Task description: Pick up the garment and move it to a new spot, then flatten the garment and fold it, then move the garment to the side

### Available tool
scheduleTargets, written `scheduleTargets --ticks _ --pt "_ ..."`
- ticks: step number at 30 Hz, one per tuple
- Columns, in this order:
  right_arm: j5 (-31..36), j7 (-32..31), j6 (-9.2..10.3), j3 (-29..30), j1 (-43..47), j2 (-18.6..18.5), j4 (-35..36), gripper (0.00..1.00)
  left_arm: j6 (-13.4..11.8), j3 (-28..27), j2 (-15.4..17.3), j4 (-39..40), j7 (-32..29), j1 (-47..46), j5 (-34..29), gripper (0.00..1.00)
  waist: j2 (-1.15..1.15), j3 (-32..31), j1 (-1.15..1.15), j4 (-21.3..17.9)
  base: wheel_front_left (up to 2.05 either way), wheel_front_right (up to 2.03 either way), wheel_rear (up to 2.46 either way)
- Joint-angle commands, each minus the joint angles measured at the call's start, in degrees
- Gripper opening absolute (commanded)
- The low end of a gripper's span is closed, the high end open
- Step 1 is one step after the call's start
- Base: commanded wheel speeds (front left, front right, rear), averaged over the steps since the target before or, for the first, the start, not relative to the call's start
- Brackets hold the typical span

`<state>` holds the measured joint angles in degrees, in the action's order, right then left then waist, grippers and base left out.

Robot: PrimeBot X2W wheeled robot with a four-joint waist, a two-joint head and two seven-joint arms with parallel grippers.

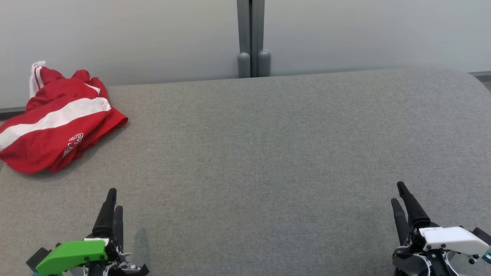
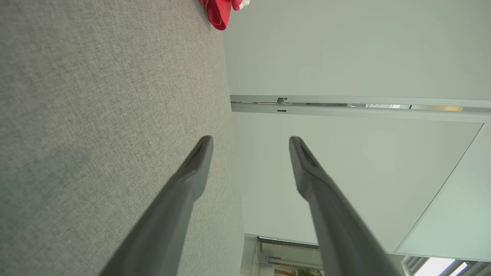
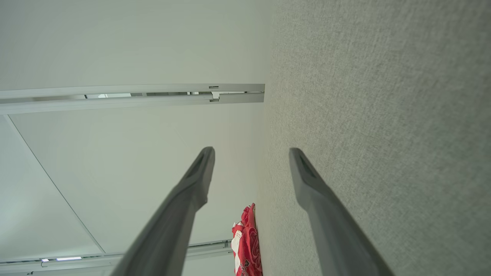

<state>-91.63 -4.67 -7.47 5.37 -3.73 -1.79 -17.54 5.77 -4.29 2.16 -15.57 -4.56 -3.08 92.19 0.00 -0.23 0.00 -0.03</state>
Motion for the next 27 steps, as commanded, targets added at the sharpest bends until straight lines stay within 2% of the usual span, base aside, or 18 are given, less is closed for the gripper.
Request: scheduleTargets --ticks 1,8,13,27 --pt "0.7 0.8 0.00 -0.2 -0.2 -0.4 1.0 1.00 0.2 0.7 0.2 1.2 0.7 -0.5 -0.6 1.00 0.00 0.0 0.00 0.0 0.00 0.00 0.00" --pt "3.7 2.6 -0.01 -0.4 0.1 -0.5 1.2 1.00 0.4 2.0 0.2 1.5 2.5 -0.2 -2.5 1.00 0.00 -0.2 0.00 0.0 0.00 0.00 0.00" --pt "8.2 3.9 -0.01 -0.1 0.2 -0.6 2.0 1.00 0.5 2.4 0.3 1.9 3.8 -0.3 -6.0 1.00 0.00 -0.3 0.00 0.0 0.00 0.00 0.00" --pt "29.2 7.0 -0.01 0.0 -0.1 -0.7 6.7 1.00 -0.6 3.3 0.4 5.1 6.9 -1.2 -23.9 1.00 0.00 -0.2 0.00 -0.1 0.00 0.00 0.00"
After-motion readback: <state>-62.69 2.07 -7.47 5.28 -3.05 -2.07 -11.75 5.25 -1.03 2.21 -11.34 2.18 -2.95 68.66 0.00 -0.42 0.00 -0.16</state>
